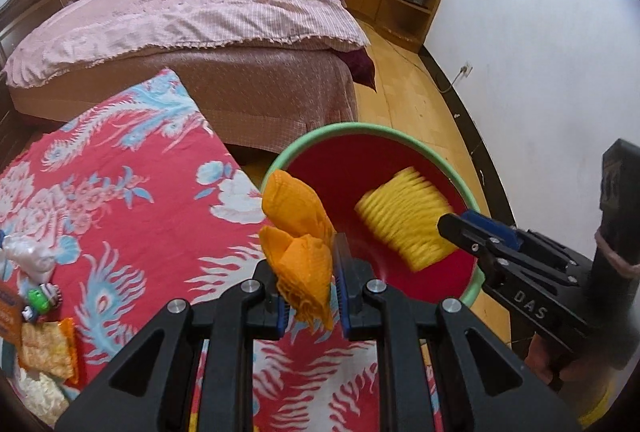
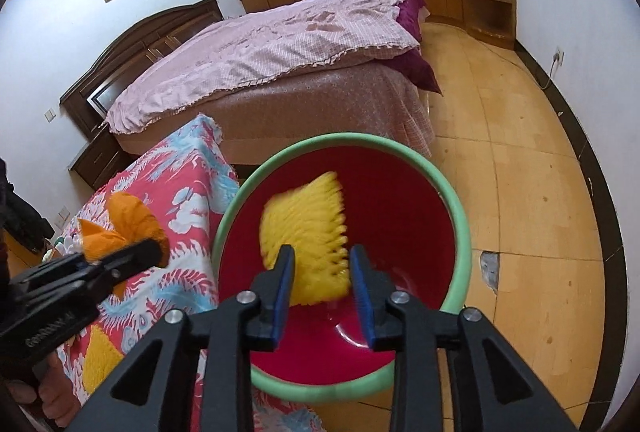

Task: Collect trash
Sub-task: 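Drop the foam net into the red bin with the right tool while the left tool carries the cloth, then open the left tool over the red bin to drop the orange cloth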

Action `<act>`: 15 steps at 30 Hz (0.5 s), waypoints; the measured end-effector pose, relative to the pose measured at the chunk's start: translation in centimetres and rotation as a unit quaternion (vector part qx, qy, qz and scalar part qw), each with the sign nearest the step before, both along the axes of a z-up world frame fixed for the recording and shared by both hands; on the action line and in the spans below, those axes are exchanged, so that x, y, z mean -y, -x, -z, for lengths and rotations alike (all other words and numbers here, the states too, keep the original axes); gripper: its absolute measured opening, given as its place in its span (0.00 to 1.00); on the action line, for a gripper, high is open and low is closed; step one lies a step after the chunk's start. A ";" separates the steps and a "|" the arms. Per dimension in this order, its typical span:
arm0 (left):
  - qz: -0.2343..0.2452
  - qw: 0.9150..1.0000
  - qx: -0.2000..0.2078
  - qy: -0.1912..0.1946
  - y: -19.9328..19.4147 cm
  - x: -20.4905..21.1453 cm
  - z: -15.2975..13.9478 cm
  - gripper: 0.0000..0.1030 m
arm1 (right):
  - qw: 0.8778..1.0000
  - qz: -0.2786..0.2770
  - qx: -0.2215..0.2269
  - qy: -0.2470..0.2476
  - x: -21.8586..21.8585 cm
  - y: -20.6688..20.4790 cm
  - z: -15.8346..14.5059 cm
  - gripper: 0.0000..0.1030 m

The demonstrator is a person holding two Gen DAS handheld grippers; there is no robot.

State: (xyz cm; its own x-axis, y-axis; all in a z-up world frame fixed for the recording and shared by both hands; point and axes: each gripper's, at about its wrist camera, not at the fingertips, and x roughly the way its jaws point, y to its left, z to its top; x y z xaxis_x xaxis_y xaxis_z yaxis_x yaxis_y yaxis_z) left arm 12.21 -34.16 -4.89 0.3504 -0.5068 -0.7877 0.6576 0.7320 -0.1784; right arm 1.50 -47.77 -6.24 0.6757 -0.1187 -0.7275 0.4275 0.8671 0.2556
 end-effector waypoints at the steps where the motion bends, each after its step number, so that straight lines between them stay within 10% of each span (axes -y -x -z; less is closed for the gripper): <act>1: 0.002 1.000 -0.001 -0.001 0.0 0.2 0.2 0.17 | 1.000 0.001 0.002 0.000 0.2 0.1 0.0 0.38; 8: 0.021 1.000 -0.005 0.007 0.2 1.6 0.3 0.21 | 0.999 0.016 0.027 0.006 0.9 1.2 -1.0 0.47; 15: 0.030 0.999 0.019 0.018 1.2 1.9 -1.0 0.47 | 0.999 0.031 0.037 -0.007 1.4 2.3 -1.3 0.49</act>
State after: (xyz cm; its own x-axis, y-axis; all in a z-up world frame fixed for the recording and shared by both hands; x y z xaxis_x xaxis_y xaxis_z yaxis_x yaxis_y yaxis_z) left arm 11.06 -36.05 -3.93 0.3474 -0.5555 -0.7555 0.7067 0.6846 -0.1785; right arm -0.83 -49.13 -4.95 0.7194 -0.1529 -0.6775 0.4601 0.8357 0.2999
